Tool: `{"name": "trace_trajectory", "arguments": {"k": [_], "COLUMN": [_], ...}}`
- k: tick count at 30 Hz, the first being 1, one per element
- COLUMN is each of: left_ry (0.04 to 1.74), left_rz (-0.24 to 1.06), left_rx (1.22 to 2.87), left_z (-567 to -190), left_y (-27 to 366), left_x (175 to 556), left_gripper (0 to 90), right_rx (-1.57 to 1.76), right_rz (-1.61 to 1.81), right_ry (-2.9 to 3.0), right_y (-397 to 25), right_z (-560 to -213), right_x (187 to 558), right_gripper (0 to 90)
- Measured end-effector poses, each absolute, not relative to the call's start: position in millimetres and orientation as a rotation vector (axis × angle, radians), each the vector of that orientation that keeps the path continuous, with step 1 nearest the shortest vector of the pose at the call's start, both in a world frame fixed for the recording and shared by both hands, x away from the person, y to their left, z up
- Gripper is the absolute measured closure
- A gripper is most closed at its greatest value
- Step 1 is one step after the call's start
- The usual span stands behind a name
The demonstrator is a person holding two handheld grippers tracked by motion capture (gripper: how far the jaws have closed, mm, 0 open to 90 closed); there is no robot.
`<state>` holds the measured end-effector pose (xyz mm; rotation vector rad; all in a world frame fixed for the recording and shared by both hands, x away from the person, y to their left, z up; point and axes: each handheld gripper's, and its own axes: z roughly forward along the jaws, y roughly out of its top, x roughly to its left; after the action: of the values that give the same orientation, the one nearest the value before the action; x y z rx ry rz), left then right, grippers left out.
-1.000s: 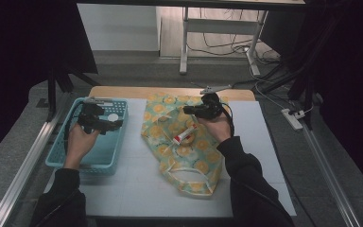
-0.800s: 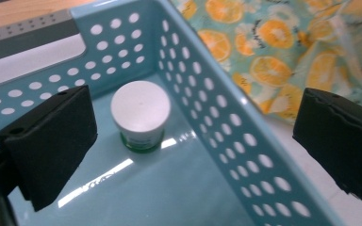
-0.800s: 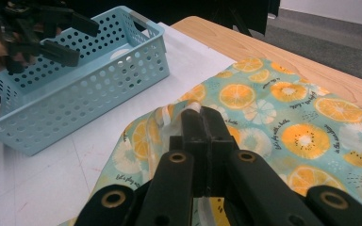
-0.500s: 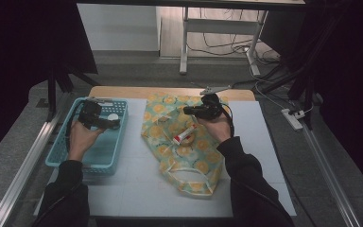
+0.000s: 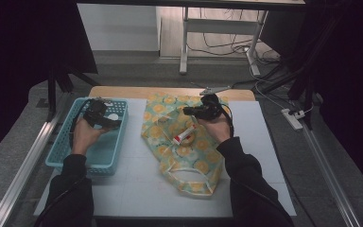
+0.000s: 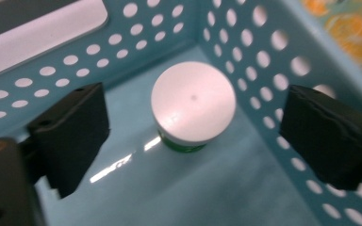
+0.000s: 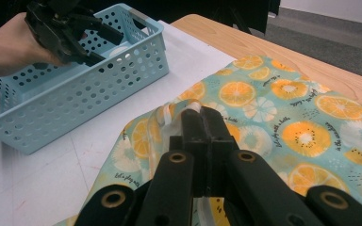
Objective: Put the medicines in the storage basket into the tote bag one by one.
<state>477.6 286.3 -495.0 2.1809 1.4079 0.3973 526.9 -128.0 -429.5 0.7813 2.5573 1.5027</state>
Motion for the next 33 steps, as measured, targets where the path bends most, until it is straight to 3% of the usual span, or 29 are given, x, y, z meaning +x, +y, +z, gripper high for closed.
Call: {"name": "trace_trajectory", "arguments": {"k": [13, 33], "left_ry": [1.39, 1.374], "left_rz": [0.352, 0.405], "left_rx": [2.188, 2.129], "left_z": [-496, -467], "left_y": [288, 289], "left_x": [482, 467], "left_gripper": [49.2, 50.4], "right_rx": [0.785, 0.795], "right_rz": [1.503, 1.51], "right_ry": [2.554, 2.548], "right_y": [-130, -131], "right_z": [-430, -431], "right_x": [527, 529], "right_gripper": [90.0, 90.0]}}
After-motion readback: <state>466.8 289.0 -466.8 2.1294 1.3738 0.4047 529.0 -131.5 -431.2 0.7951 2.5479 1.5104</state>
